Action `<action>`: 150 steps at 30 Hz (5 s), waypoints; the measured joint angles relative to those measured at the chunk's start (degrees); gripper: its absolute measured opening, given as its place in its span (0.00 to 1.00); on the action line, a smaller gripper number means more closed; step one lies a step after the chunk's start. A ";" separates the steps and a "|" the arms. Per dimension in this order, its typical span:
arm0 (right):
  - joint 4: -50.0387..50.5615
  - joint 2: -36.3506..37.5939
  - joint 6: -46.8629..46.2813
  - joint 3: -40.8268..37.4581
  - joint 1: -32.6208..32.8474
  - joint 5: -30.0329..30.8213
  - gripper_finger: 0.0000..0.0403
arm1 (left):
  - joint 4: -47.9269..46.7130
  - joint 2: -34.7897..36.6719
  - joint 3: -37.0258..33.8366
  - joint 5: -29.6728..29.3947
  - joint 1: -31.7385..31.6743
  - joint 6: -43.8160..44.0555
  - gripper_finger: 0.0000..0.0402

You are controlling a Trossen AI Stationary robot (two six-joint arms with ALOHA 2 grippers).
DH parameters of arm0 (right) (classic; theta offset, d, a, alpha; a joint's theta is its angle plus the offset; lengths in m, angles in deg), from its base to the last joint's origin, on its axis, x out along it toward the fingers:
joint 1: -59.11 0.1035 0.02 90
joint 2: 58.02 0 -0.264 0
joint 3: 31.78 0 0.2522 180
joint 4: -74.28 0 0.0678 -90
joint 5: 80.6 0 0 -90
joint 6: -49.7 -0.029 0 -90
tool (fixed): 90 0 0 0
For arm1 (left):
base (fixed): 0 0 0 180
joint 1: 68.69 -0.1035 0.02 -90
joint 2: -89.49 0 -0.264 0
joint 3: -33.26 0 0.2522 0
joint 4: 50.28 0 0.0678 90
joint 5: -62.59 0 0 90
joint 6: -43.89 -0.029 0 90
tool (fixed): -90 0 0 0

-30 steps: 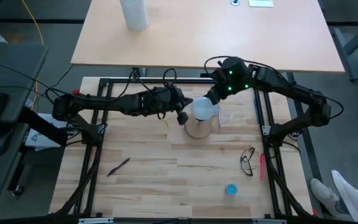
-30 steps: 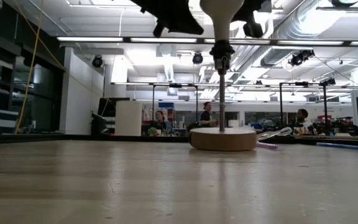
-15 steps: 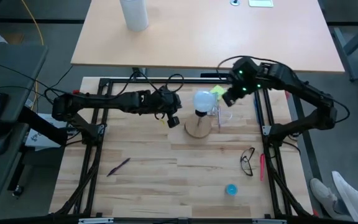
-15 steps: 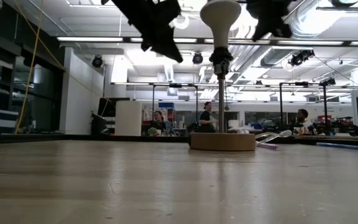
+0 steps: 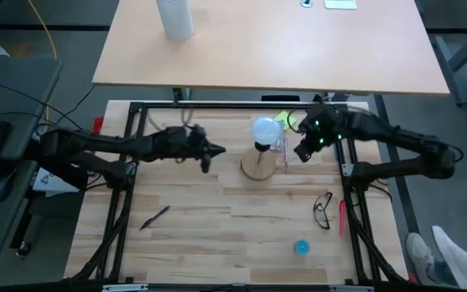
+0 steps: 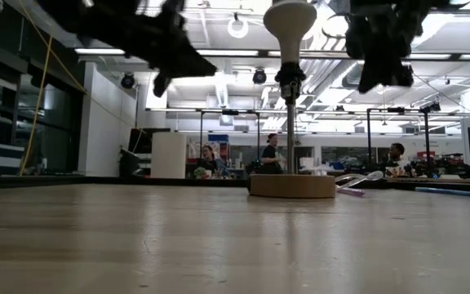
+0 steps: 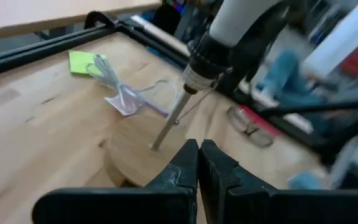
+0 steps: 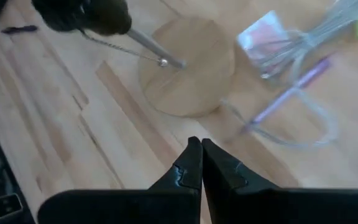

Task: Screw lightbulb
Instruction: Insert the light bulb into the lamp

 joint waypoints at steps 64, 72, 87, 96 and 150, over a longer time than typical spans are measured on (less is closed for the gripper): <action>-47.61 -4.41 -35.30 -31.48 5.67 18.34 0.00 | -24.79 18.71 -4.60 -17.53 0.41 7.95 0.00; -48.27 -16.33 -35.40 -27.21 3.55 17.79 0.00 | -24.30 19.16 -4.60 -14.47 0.43 6.60 0.00; -52.63 -28.22 -36.73 -22.73 6.15 14.24 0.00 | -27.52 21.44 -4.63 -13.37 0.36 5.51 0.00; -54.20 -35.63 -37.03 -15.25 9.33 13.43 0.00 | -34.48 26.53 -4.62 -12.13 0.47 3.57 0.00; -53.85 -35.14 -13.04 23.13 3.35 -9.64 0.00 | -14.52 -1.29 20.08 -21.40 21.61 -6.96 0.00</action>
